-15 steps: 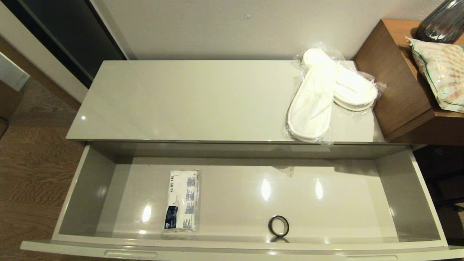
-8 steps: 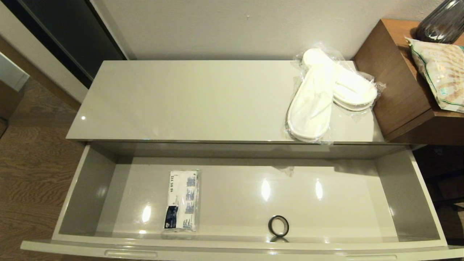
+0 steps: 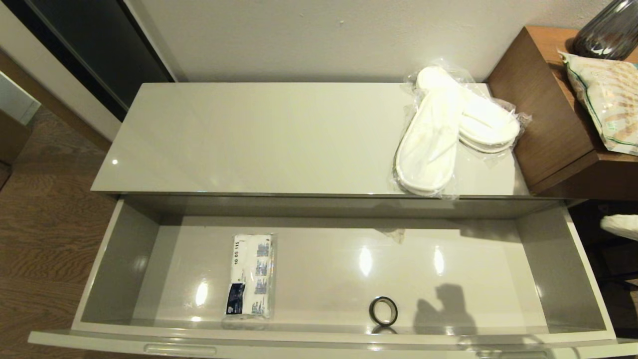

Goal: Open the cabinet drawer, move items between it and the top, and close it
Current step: Pick up the disposable slippers on the table

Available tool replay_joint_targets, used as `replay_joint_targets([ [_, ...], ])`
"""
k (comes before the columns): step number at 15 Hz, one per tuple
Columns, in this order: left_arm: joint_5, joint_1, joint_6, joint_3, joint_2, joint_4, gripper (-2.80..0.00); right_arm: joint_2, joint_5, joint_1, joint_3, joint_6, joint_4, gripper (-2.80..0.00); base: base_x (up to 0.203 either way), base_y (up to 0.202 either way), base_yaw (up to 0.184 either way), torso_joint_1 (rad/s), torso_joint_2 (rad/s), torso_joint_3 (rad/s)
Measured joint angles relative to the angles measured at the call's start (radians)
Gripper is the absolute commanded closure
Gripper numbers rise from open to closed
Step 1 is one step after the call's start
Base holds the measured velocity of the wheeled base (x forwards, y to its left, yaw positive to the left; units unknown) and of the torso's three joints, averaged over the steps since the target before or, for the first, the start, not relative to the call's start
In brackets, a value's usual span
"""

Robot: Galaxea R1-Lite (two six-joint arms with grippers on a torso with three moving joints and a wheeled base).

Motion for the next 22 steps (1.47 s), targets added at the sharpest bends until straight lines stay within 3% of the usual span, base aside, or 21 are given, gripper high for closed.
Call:
replay_joint_targets([
  [4,0.0,0.0,0.0,0.0,0.0,0.0,0.0,0.45,0.108,0.041,-0.001,0.197,-0.384,0.0,0.0,0.0,0.0,0.0,0.0,0.0],
  [8,0.0,0.0,0.0,0.0,0.0,0.0,0.0,0.787,0.127,0.035,-0.051,0.275,-0.813,0.0,0.0,0.0,0.0,0.0,0.0,0.0],
  [9,0.0,0.0,0.0,0.0,0.0,0.0,0.0,0.824,0.124,0.025,-0.069,0.28,-0.867,0.0,0.0,0.0,0.0,0.0,0.0,0.0],
  [22,0.0,0.0,0.0,0.0,0.0,0.0,0.0,0.823,0.118,-0.05,-0.174,0.275,-0.809,0.0,0.0,0.0,0.0,0.0,0.0,0.0],
])
